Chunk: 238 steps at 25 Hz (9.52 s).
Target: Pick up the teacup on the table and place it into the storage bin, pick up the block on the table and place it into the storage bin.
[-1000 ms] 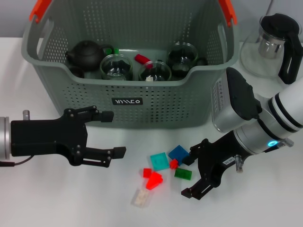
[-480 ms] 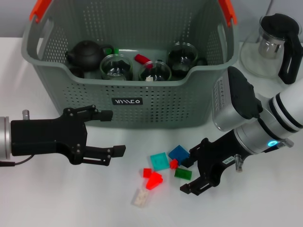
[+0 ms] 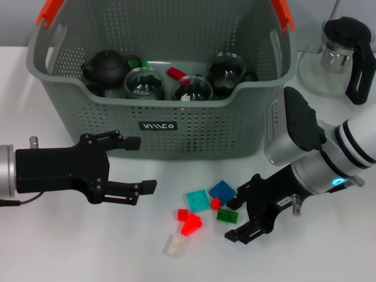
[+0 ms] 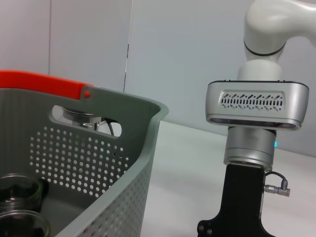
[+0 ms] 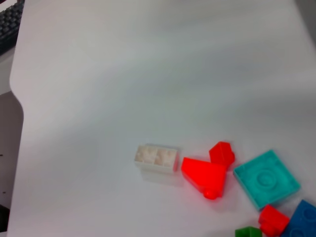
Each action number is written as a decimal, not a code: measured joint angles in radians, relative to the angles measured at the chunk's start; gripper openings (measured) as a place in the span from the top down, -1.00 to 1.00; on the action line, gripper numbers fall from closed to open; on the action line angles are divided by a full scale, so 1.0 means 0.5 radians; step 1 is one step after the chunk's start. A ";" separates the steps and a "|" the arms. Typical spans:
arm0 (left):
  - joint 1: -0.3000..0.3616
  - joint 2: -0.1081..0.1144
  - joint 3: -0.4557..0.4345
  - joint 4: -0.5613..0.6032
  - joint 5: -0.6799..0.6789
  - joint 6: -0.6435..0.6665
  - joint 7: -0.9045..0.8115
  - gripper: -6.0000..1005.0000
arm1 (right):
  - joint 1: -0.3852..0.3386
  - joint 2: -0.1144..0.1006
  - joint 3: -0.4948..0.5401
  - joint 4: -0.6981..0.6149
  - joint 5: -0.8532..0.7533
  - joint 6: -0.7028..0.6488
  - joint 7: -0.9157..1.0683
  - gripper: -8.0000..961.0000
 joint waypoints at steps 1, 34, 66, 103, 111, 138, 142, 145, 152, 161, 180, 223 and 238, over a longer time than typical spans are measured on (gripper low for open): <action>0.000 0.000 0.000 0.000 0.000 -0.001 0.000 -0.89 | 0.001 0.001 0.000 0.000 0.000 0.000 0.000 -0.54; -0.003 0.003 -0.021 -0.028 0.005 -0.033 0.010 -0.89 | -0.004 -0.013 -0.045 -0.007 0.126 -0.142 -0.001 -0.46; -0.009 0.003 -0.022 -0.078 0.001 -0.046 0.026 -0.89 | -0.008 0.003 -0.131 0.020 0.126 0.048 -0.017 -0.31; 0.016 0.008 -0.123 -0.111 0.030 -0.036 0.058 -0.89 | -0.189 -0.020 0.134 -0.819 0.182 -0.592 0.184 0.62; 0.036 0.012 -0.183 -0.110 0.040 -0.004 0.122 -0.89 | -0.112 -0.019 0.472 -1.337 0.404 -0.907 0.460 0.62; -0.013 0.025 -0.164 -0.111 0.039 0.004 0.164 -0.89 | 0.435 -0.052 0.622 -0.794 0.115 0.441 0.923 0.01; -0.013 0.025 -0.170 -0.111 0.039 0.024 0.164 -0.89 | 0.367 -0.048 0.630 -0.973 0.201 0.267 0.861 -0.15; -0.009 0.024 -0.173 -0.111 0.039 0.028 0.164 -0.89 | 0.262 -0.058 0.638 -1.127 0.318 -0.001 0.771 -0.27; 0.003 0.025 -0.177 -0.110 0.039 0.041 0.164 -0.89 | -0.061 -0.111 0.646 -1.460 0.379 -0.724 0.676 -0.78; 0.004 0.024 -0.174 -0.119 0.040 0.037 0.164 -0.89 | -0.294 -0.101 0.630 -1.497 0.120 -1.169 0.654 -0.90; 0.011 0.015 -0.165 -0.132 0.116 0.049 0.184 -0.89 | -0.136 -0.011 -0.038 -0.608 -0.029 -0.293 0.460 -0.90; 0.020 0.003 -0.175 -0.174 0.111 0.048 0.170 -0.88 | 0.032 0.010 -0.884 -0.395 0.046 0.526 0.394 -0.91; 0.021 0.003 -0.178 -0.175 0.119 0.037 0.171 -0.88 | 0.042 0.007 -0.917 -0.394 0.149 0.494 0.394 -0.90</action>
